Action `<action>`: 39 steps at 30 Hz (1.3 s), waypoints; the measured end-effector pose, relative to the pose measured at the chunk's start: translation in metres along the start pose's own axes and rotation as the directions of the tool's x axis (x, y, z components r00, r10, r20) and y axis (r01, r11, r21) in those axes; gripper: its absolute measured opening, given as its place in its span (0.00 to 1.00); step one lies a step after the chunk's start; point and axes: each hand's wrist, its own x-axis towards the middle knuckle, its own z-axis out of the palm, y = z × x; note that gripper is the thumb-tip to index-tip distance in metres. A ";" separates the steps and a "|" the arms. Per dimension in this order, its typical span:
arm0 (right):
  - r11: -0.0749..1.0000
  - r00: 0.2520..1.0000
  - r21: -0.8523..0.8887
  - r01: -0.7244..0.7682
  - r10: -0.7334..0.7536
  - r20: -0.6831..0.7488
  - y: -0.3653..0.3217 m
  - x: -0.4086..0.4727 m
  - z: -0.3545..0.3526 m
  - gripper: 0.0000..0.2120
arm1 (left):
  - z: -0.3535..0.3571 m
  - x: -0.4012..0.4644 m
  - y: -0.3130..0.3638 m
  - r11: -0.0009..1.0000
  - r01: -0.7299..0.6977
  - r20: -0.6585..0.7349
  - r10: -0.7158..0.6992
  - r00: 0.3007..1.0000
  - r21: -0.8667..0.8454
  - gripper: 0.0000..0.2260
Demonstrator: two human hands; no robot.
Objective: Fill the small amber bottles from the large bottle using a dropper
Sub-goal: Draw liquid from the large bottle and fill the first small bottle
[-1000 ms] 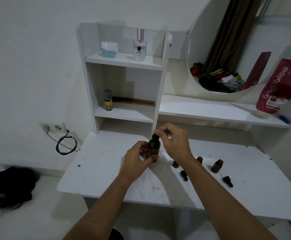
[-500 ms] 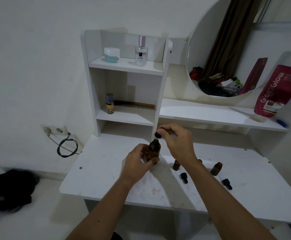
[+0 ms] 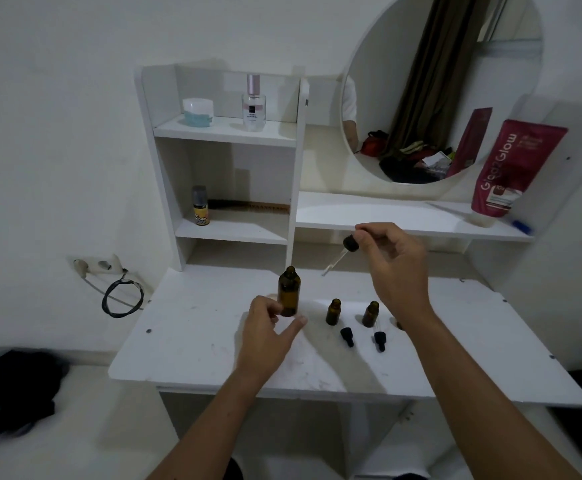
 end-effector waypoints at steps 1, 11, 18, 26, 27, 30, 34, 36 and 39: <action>1.000 1.000 -0.008 -0.013 0.012 -0.003 0.004 -0.004 -0.006 0.06 | 0.005 -0.005 0.002 1.000 -0.017 0.037 0.017 0.999 -0.007 0.19; 0.991 0.995 -0.090 -0.095 0.092 -0.042 0.035 -0.021 -0.029 0.07 | 0.059 0.002 0.020 0.997 -0.080 0.189 0.076 0.979 0.016 0.24; 0.989 0.997 -0.129 -0.073 0.071 -0.022 0.046 -0.027 -0.016 0.04 | 0.069 0.018 0.014 0.994 -0.102 0.198 0.091 0.976 0.046 0.20; 0.990 0.996 -0.127 -0.063 0.071 0.059 0.051 -0.035 -0.002 0.03 | 0.069 0.020 0.010 0.989 -0.141 0.211 0.130 0.969 0.036 0.11; 0.989 0.996 -0.135 -0.053 0.062 0.061 0.052 -0.036 0.000 0.03 | 0.069 0.020 0.010 0.989 -0.141 0.213 0.131 0.968 0.034 0.11; 0.986 0.997 -0.159 -0.046 0.055 0.051 0.056 -0.035 0.003 0.04 | 0.069 0.020 0.011 0.987 -0.151 0.221 0.134 0.966 0.062 0.11; 0.988 0.997 -0.156 -0.017 0.029 0.077 0.054 -0.034 0.002 0.03 | 0.069 0.019 0.011 0.985 -0.155 0.228 0.133 0.965 0.080 0.11; 0.987 0.995 -0.159 0.004 0.012 0.102 0.054 -0.035 0.003 0.03 | 0.069 0.019 0.012 0.985 -0.153 0.226 0.131 0.965 0.079 0.11; 0.988 0.994 -0.152 -0.006 0.023 0.110 0.055 -0.035 0.004 0.03 | 0.069 0.018 0.012 0.985 -0.152 0.225 0.132 0.965 0.078 0.11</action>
